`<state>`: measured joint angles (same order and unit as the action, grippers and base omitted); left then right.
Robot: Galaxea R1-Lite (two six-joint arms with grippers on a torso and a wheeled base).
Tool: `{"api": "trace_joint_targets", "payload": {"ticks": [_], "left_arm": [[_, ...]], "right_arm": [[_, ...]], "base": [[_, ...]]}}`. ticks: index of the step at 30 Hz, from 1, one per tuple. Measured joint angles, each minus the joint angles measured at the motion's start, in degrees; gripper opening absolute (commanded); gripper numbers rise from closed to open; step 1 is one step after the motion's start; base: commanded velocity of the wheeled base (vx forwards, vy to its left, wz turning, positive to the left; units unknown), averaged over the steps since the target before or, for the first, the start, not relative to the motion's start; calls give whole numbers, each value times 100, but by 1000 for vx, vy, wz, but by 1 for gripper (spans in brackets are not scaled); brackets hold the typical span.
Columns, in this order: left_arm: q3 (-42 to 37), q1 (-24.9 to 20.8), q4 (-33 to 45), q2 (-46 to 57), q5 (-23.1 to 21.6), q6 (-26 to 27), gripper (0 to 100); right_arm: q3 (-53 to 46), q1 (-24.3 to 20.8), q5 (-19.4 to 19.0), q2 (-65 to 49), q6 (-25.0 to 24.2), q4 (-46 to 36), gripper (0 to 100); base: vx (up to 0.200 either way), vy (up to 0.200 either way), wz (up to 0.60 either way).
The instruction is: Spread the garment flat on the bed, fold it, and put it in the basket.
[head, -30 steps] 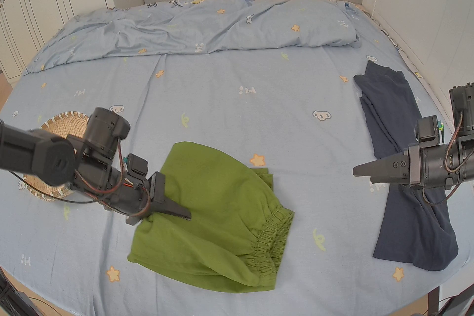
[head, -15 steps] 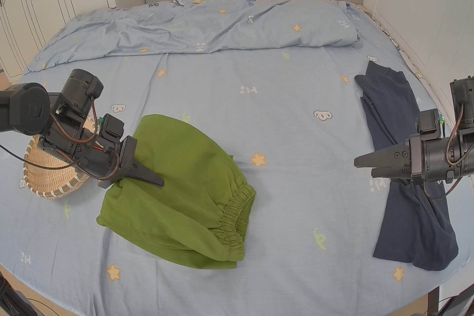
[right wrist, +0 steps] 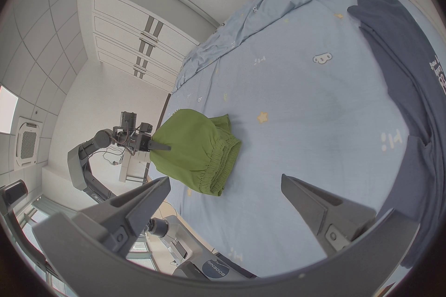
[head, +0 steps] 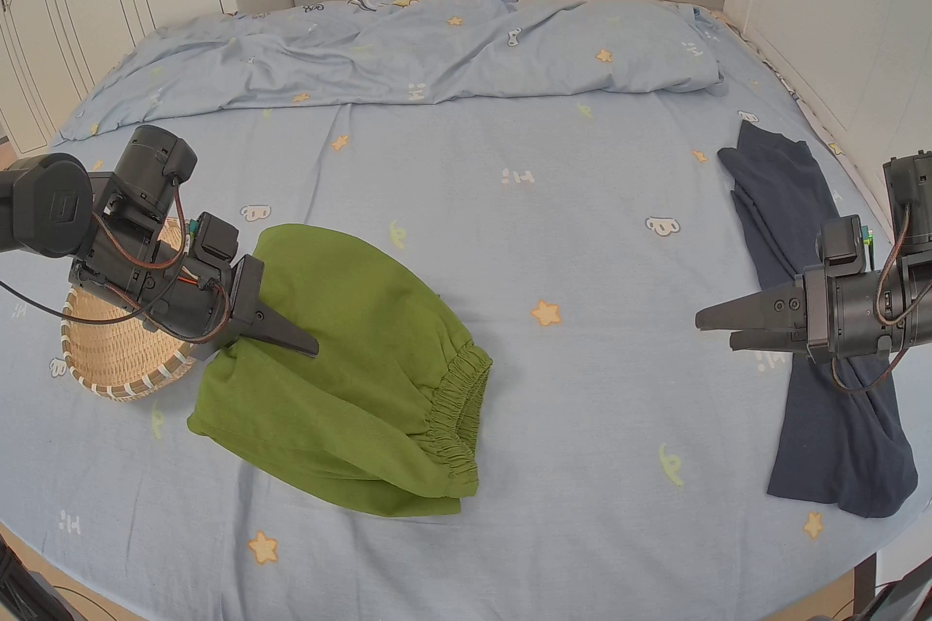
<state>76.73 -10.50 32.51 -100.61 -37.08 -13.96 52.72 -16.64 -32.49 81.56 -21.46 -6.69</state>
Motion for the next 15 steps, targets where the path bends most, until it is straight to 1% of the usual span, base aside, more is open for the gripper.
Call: {"api": "trace_joint_targets", "payload": {"ticks": [14, 15], "left_arm": [[-93, -28, -11, 2, 0, 63, 0], [-110, -28, -11, 6, 0, 102, 0]], "right_arm": [[0, -6, 0, 2, 0, 10, 100], [0, -6, -2, 0, 0, 7, 100]], "base": [[0, 200, 0], [0, 0, 0]]}}
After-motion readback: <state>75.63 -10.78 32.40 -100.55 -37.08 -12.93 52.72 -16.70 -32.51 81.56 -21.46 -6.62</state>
